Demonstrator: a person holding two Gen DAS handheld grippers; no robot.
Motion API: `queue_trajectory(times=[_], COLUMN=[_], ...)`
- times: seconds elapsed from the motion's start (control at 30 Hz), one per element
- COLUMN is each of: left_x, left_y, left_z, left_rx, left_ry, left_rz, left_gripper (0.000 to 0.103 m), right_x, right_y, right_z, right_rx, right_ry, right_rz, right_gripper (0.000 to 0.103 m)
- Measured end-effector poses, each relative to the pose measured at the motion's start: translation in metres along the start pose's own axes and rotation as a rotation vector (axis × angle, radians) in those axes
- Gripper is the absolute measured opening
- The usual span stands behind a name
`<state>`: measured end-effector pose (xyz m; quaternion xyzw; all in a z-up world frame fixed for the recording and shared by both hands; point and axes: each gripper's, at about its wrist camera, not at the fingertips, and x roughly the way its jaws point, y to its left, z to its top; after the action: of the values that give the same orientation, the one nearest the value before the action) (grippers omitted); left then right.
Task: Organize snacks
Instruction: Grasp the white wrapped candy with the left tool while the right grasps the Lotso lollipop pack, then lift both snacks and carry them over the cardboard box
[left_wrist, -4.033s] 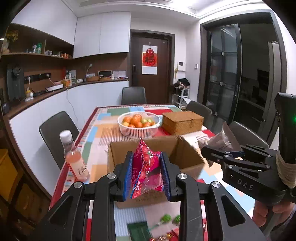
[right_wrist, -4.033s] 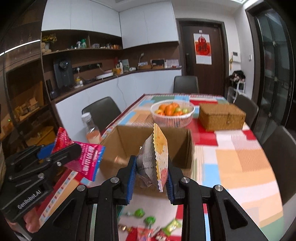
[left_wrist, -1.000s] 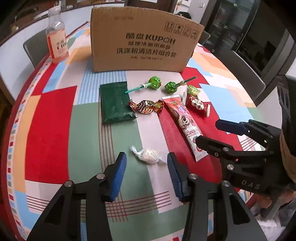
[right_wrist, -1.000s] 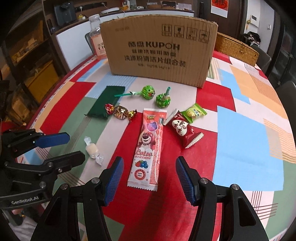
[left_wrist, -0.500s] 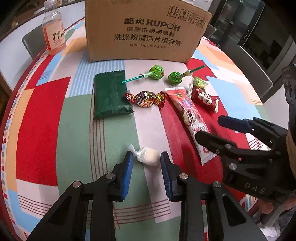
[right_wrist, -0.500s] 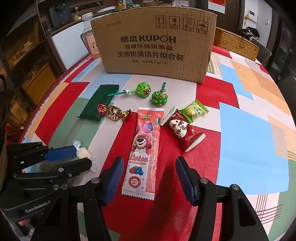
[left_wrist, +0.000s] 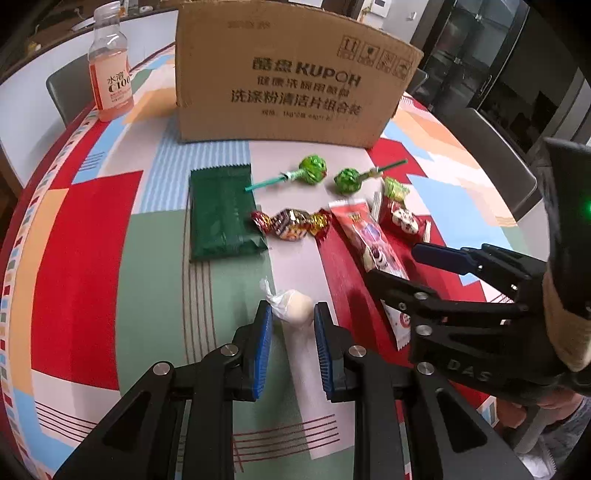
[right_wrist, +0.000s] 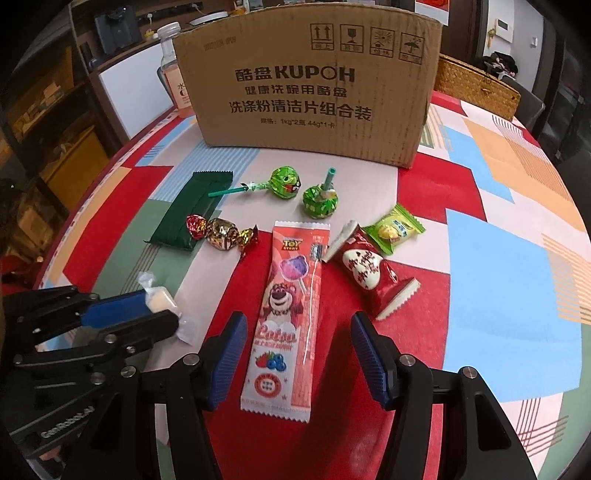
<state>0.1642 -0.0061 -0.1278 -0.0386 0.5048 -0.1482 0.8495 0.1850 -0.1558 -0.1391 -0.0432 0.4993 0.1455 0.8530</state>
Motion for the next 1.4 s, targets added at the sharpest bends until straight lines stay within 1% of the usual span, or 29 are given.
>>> queue_trajectory(times=[0.13, 0.27, 0.43, 0.53, 0.57, 0.77, 0.97, 1.17, 1.4], left_x=[-0.002, -0.003, -0.002, -0.003, -0.004, -0.012, -0.029, -0.047, -0.075], left_y=[0.002, 0.002, 0.002, 0.002, 0.002, -0.002, -0.007, -0.013, -0.018], left_z=[0.005, 0.011, 0.017, 0.018, 0.018, 0.017, 0.018, 0.023, 0.040], left_rx=[0.005, 0.011, 0.019, 0.022, 0.023, 0.034, 0.043, 0.061, 0.088], left_ry=[-0.019, -0.035, -0.054, -0.064, -0.067, -0.091, -0.133, -0.186, -0.277], left_rz=[0.009, 0.020, 0.029, 0.029, 0.028, 0.026, 0.026, 0.030, 0.038], left_gripper=[0.023, 0.023, 0.024, 0.024, 0.024, 0.024, 0.024, 0.023, 0.024], right_x=[0.006, 0.015, 0.023, 0.024, 0.024, 0.019, -0.003, -0.034, -0.069], right_y=[0.002, 0.000, 0.001, 0.003, 0.004, 0.003, 0.003, 0.006, 0.010], right_z=[0.007, 0.018, 0.026, 0.028, 0.028, 0.024, 0.020, 0.023, 0.037], right_rx=[-0.008, -0.003, -0.002, -0.021, -0.025, -0.021, -0.012, -0.011, -0.013], right_ry=[-0.004, -0.006, -0.003, -0.008, -0.009, -0.002, -0.032, -0.099, -0.199], right_rz=[-0.013, -0.031, -0.046, -0.069, -0.064, -0.051, -0.024, -0.005, 0.008], right_gripper=[0.059, 0.053, 0.049, 0.039, 0.034, 0.032, 0.032, 0.032, 0.032])
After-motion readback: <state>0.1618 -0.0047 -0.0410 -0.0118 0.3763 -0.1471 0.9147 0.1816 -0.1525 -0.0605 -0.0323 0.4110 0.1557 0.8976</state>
